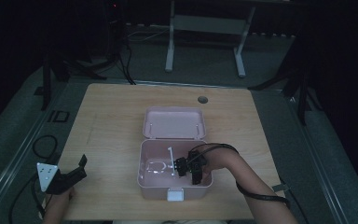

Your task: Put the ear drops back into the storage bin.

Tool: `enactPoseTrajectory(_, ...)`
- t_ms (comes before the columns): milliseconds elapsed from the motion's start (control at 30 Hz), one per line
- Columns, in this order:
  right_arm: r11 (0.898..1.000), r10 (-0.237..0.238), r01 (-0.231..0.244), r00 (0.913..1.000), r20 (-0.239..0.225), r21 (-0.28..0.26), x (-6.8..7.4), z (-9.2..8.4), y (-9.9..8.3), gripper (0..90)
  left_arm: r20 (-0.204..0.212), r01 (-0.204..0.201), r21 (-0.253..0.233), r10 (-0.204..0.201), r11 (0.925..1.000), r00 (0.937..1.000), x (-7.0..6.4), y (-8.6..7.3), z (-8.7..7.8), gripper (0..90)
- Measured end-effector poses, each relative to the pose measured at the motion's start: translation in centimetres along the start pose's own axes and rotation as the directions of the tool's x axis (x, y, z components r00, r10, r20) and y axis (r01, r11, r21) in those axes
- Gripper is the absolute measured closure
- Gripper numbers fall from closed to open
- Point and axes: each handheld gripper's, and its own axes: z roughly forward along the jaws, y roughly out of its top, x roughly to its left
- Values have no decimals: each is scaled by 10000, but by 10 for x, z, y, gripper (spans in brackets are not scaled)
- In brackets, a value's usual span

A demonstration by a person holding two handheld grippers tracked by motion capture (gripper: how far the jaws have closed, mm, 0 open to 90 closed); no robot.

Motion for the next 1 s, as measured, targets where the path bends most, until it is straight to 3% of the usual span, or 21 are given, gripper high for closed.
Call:
enactPoseTrajectory(267,9992,-9,14,9999,108,-395,2,-16,-5,576,-9,-4,-6,4,10000,10000,0,0,0,24)
enactPoseTrajectory(733,9908,179,-69,9966,802,-1355,10,-75,-19,506,-31,24,-17,-24,10000,10000,0,0,0,24)
enactPoseTrajectory(1000,9772,846,-590,9893,1188,-2038,12,-97,-41,388,-22,32,-8,-32,10000,10000,0,0,0,24)
